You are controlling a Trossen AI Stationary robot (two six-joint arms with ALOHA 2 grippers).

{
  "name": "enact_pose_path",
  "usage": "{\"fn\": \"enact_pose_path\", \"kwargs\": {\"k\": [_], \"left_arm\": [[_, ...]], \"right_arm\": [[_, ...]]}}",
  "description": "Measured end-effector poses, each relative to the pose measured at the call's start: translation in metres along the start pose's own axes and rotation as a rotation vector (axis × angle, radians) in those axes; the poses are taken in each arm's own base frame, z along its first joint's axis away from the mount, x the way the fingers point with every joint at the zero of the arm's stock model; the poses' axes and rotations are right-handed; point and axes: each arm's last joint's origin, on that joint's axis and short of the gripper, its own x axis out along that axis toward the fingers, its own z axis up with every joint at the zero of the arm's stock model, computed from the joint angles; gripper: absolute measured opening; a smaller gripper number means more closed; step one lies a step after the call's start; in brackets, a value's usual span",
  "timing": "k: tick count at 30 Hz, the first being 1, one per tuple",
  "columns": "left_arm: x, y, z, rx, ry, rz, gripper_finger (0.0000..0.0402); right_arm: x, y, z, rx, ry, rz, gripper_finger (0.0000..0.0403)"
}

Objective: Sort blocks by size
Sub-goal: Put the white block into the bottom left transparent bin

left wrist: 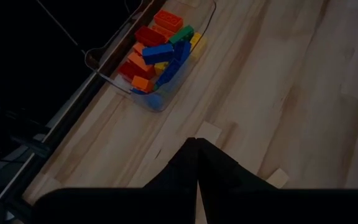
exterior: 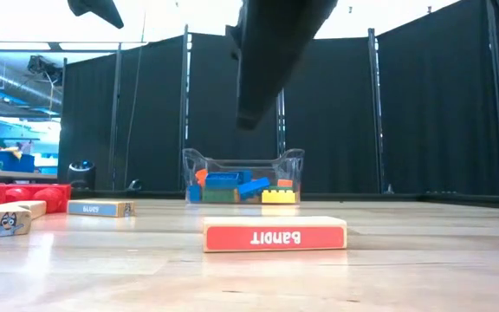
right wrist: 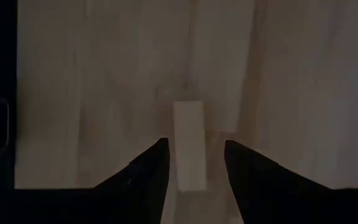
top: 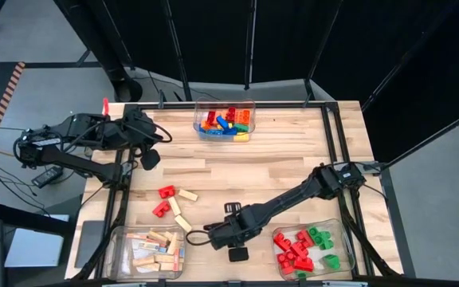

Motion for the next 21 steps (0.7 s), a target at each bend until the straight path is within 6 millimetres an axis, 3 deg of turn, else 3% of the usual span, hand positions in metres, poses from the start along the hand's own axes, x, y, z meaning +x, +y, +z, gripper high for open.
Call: {"fn": "enact_pose_path", "kwargs": {"k": [9, 21], "left_arm": [[0.000, 0.000, 0.000, 0.000, 0.000, 0.000, 0.0013], [0.000, 0.000, 0.000, 0.000, -0.001, 0.000, 0.0013]], "right_arm": [[0.040, 0.004, -0.010, 0.078, -0.030, 0.082, 0.0203], [0.038, -0.010, -0.013, 0.024, -0.027, 0.070, 0.0306]]}}
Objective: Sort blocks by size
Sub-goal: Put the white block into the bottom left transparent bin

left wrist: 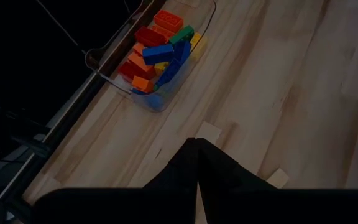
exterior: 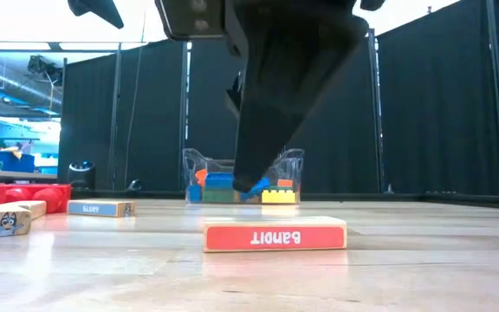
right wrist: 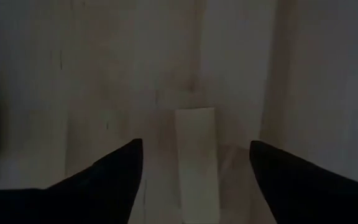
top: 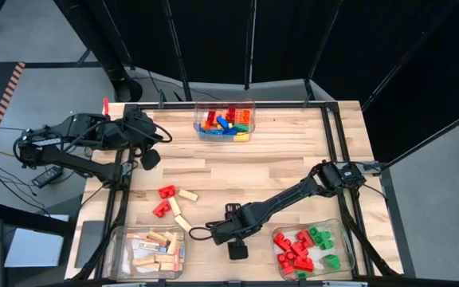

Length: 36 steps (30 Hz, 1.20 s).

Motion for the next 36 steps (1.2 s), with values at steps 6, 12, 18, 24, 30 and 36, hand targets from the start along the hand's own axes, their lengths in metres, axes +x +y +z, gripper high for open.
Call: {"fn": "enact_pose_path", "kwargs": {"k": [6, 12, 18, 24, 30, 36], "left_arm": [[0.000, 0.000, 0.000, 0.000, 0.000, 0.000, 0.0013], [0.000, 0.000, 0.000, 0.000, 0.000, 0.000, 0.0013], [0.000, 0.000, 0.000, 0.000, 0.000, 0.000, 0.0013], [0.000, 0.000, 0.000, 0.001, 0.001, 0.000, 0.0013], [0.000, 0.000, 0.000, 0.000, 0.001, 0.001, 0.0013], [0.000, 0.000, 0.000, 0.002, 0.004, 0.002, 0.0013]], "right_arm": [[0.016, -0.009, -0.009, 0.018, 0.046, 0.034, 0.0296], [0.029, -0.015, -0.020, 0.078, 0.043, -0.065, 0.0236], [0.034, -0.014, -0.027, 0.092, 0.033, -0.121, 0.0117], [0.027, -0.020, -0.013, 0.052, 0.002, -0.126, 0.0118], [-0.004, -0.057, 0.038, 0.076, -0.246, -0.136, 0.0118], [-0.055, -0.067, 0.087, 0.068, -0.597, -0.049, 0.0118]]}}
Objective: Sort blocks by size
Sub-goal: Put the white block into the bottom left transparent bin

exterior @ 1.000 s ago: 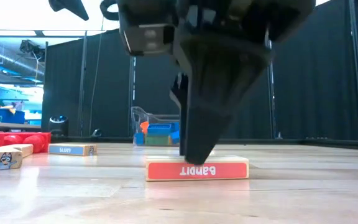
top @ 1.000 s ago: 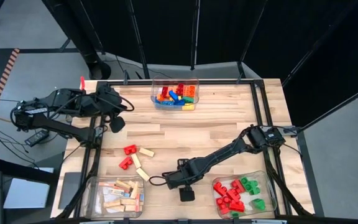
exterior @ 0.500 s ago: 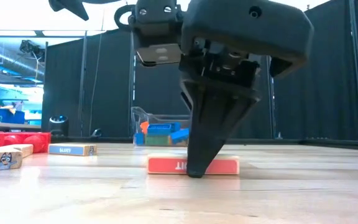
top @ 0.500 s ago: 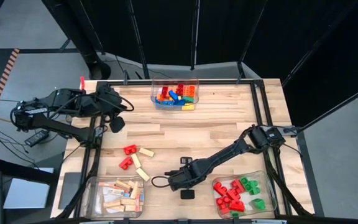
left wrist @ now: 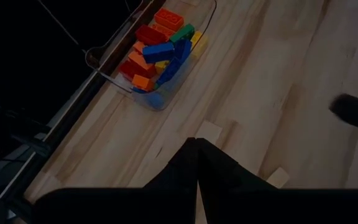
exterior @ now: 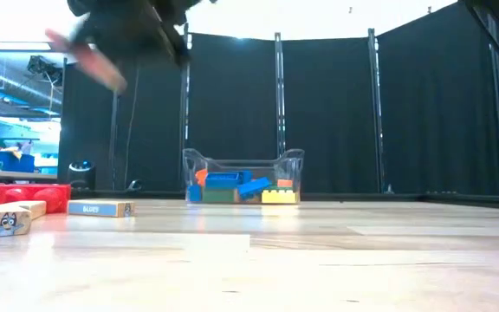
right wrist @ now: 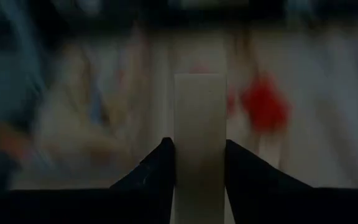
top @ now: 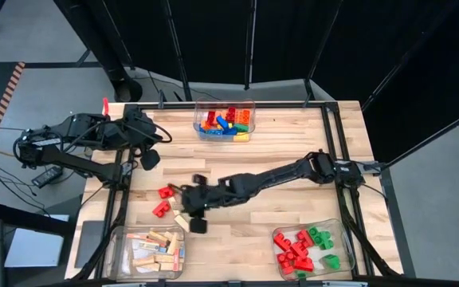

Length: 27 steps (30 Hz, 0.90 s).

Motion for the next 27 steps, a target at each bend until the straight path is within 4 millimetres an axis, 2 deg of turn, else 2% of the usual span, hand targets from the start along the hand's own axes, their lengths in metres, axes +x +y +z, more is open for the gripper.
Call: {"fn": "enact_pose_path", "kwargs": {"k": [3, 7, 11, 17, 22, 27], "left_arm": [[0.000, 0.000, 0.000, 0.000, 0.000, 0.000, 0.0013], [0.000, 0.000, 0.000, -0.001, 0.000, 0.000, 0.0013], [0.000, 0.000, 0.000, -0.003, -0.001, 0.000, 0.0013], [0.000, 0.000, 0.001, -0.007, -0.006, -0.002, 0.0013], [0.000, 0.000, 0.001, -0.010, -0.005, -0.002, 0.0013], [0.000, 0.000, 0.001, -0.030, -0.005, -0.002, 0.0013]], "right_arm": [[-0.012, 0.008, 0.029, -0.072, -0.197, 0.107, 0.0118], [-0.016, 0.014, 0.040, -0.106, -0.318, 0.178, 0.0118], [-0.009, 0.015, 0.038, -0.119, -0.331, 0.264, 0.0118], [0.021, 0.019, 0.026, -0.081, -0.373, 0.442, 0.0118], [0.044, 0.020, 0.014, 0.021, -0.381, 0.535, 0.0118], [0.050, 0.019, 0.009, 0.072, -0.352, 0.580, 0.0118]]}}
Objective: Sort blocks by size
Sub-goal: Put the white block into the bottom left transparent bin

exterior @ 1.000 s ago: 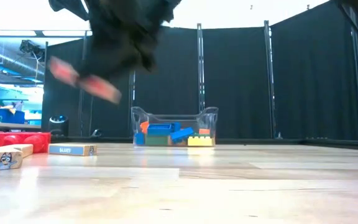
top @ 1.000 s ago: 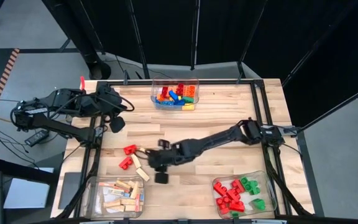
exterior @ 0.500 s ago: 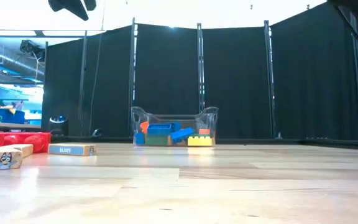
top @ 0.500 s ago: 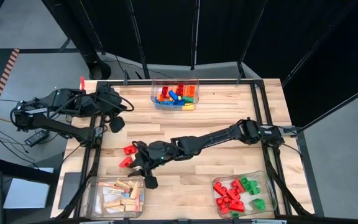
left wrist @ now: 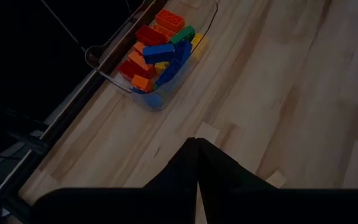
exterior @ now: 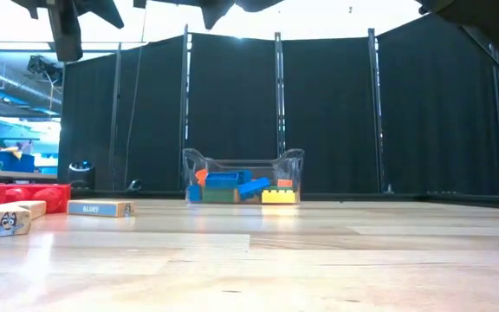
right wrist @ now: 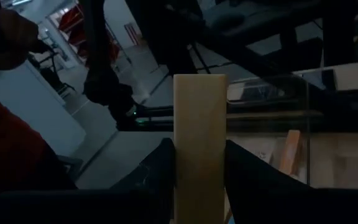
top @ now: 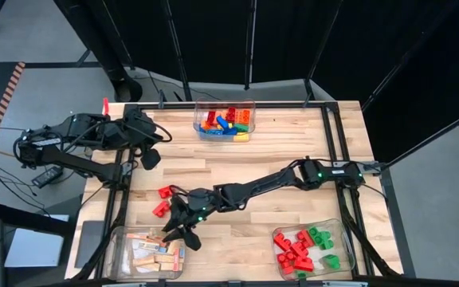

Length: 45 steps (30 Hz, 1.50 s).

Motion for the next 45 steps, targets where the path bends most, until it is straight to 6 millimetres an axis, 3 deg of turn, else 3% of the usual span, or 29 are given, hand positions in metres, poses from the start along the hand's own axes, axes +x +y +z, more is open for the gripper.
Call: {"fn": "enact_pose_path", "kwargs": {"k": [2, 7, 10, 15, 20, 27, 35, 45], "left_arm": [[0.000, 0.000, 0.000, 0.000, 0.000, 0.000, 0.0013], [0.000, 0.000, 0.000, 0.000, 0.000, 0.000, 0.0013], [0.000, 0.000, 0.000, -0.004, 0.001, 0.000, 0.0013], [0.000, 0.000, 0.000, -0.024, 0.001, 0.000, 0.0013], [0.000, 0.000, 0.000, -0.022, 0.005, 0.001, 0.0013], [0.000, 0.000, 0.000, -0.025, 0.001, 0.000, 0.0013], [0.000, 0.000, 0.000, -0.025, 0.001, 0.000, 0.0013], [0.000, 0.000, 0.000, -0.025, 0.001, 0.000, 0.0013]], "right_arm": [[0.000, 0.000, 0.001, 0.000, -0.001, -0.002, 0.0121], [0.000, -0.001, 0.001, 0.002, -0.005, -0.021, 0.0196], [0.000, -0.001, 0.001, 0.003, -0.005, -0.025, 0.0214], [-0.007, -0.009, -0.002, 0.049, 0.090, -0.082, 0.0206], [-0.036, -0.038, -0.003, 0.172, 0.294, -0.361, 0.0185], [-0.045, -0.062, -0.005, 0.071, 0.311, -0.539, 0.0180], [-0.046, -0.074, -0.028, -0.082, 0.373, -0.663, 0.0178], [-0.051, -0.089, -0.074, -0.054, 0.418, -0.680, 0.0178]]}}
